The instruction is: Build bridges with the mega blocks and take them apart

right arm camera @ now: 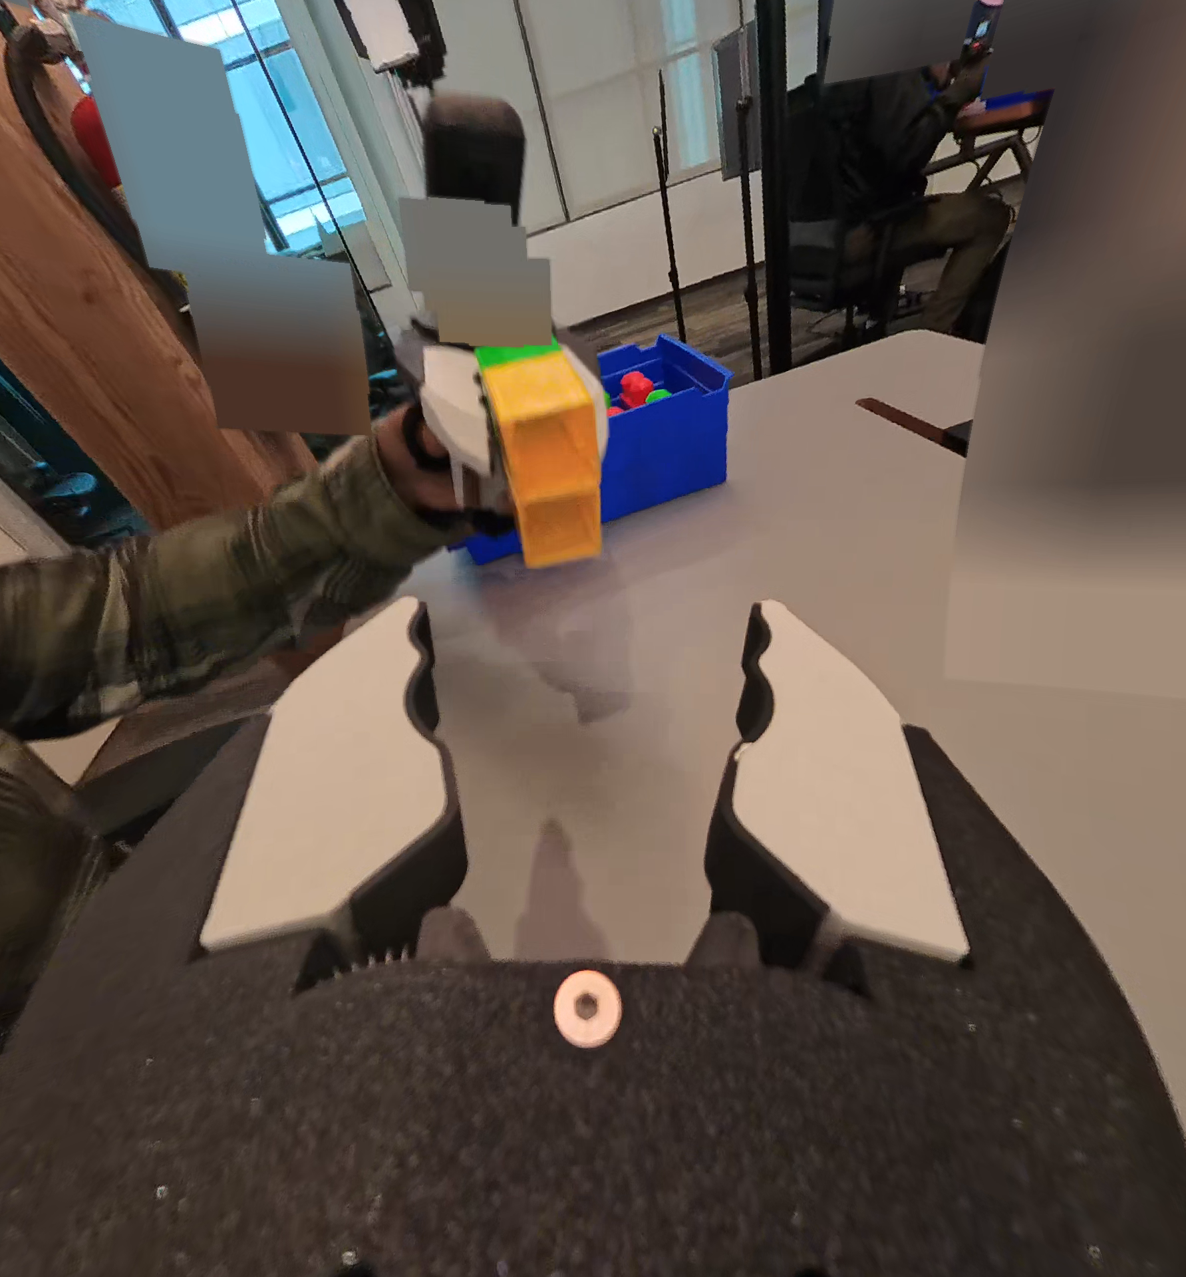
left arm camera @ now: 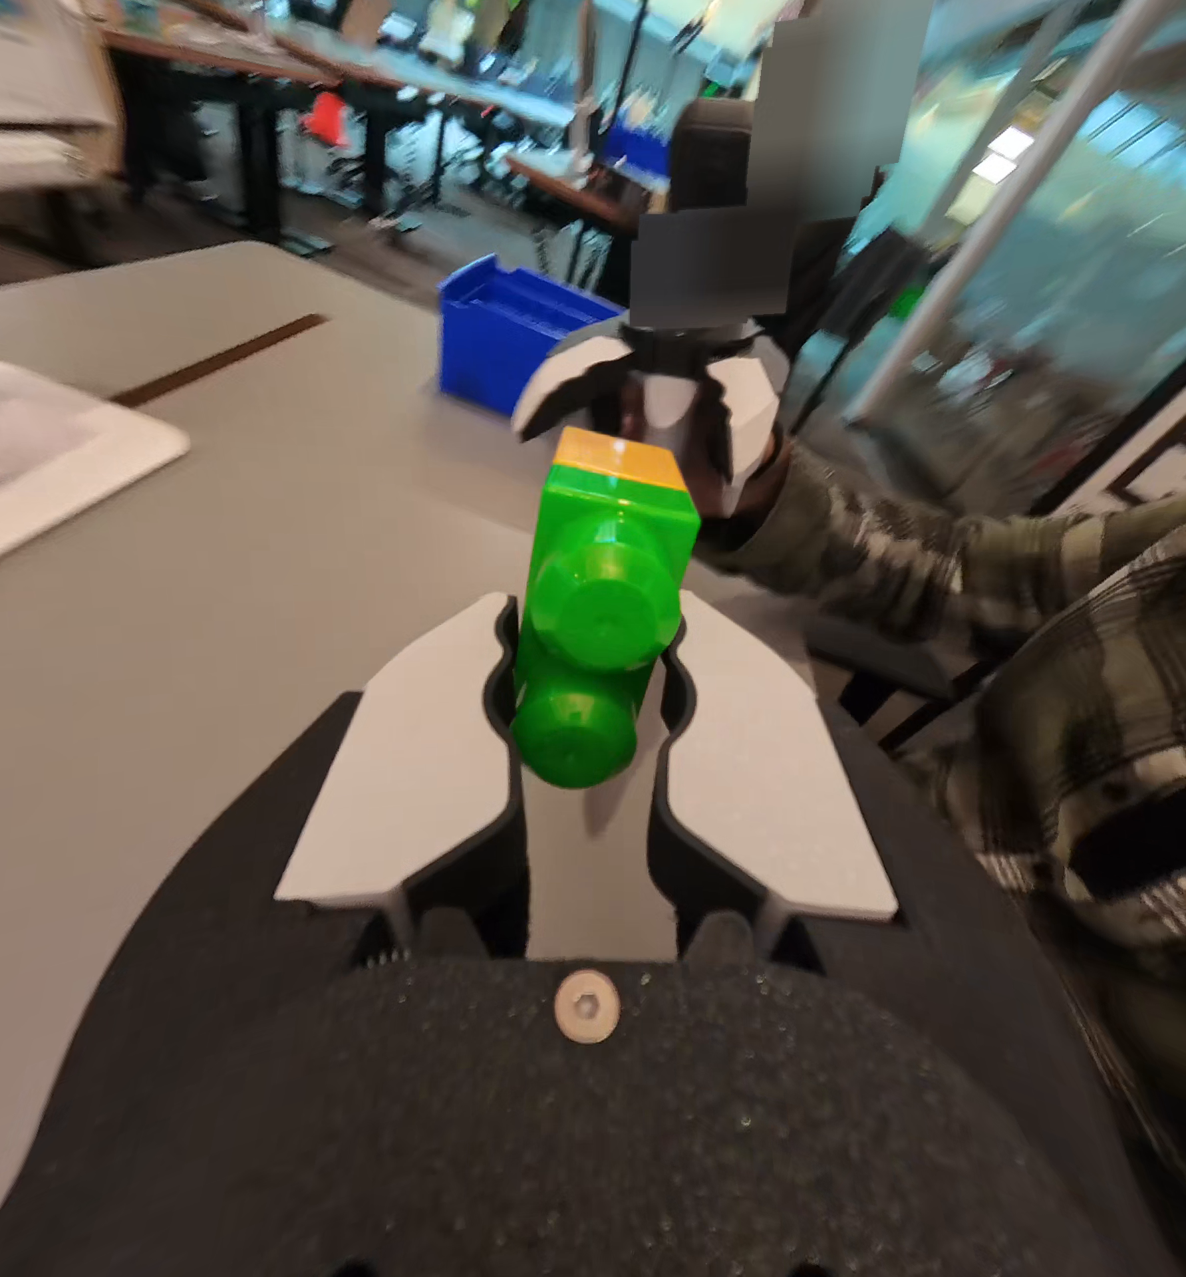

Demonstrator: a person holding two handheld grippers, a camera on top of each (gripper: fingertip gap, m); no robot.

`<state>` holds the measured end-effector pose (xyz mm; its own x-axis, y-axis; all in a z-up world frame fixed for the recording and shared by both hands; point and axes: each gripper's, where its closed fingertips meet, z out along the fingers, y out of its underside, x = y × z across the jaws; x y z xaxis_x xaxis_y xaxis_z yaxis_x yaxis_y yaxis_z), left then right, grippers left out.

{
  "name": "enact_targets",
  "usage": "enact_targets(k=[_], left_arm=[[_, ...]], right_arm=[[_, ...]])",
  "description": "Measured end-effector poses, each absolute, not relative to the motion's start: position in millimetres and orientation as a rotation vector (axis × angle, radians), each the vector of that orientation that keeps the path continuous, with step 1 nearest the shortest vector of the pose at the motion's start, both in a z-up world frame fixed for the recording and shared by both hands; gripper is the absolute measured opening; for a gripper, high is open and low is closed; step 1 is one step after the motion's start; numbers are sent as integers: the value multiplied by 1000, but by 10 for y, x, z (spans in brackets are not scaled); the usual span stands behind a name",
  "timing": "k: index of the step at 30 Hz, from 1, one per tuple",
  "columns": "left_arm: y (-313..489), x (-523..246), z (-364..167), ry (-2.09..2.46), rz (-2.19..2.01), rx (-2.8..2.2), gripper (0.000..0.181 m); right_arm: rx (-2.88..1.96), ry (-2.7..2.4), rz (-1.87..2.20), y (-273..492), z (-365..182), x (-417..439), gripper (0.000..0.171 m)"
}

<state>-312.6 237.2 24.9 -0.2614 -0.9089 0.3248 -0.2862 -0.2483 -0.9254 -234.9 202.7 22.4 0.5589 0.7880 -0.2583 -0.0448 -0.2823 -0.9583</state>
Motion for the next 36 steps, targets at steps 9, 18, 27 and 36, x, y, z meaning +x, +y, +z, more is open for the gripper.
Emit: enact_targets(k=[9, 18, 27, 36], left_arm=[[2274, -2680, -191, 1449, -1739, -1388, 39], [2239, -2633, -239, 1447, -1753, -1366, 38], [2299, -2723, -282, 1432, -1722, -1350, 37], [2469, -2817, -211, 1330, -1725, -1343, 37]], right_arm=[[-1637, -670, 962, 2302, 38, -2449, 86], [-1596, -763, 1008, 2348, -12, -2619, 36], [-1668, -778, 919, 2278, -5, -2349, 34], [-1741, -589, 820, 2057, 225, -1611, 34]])
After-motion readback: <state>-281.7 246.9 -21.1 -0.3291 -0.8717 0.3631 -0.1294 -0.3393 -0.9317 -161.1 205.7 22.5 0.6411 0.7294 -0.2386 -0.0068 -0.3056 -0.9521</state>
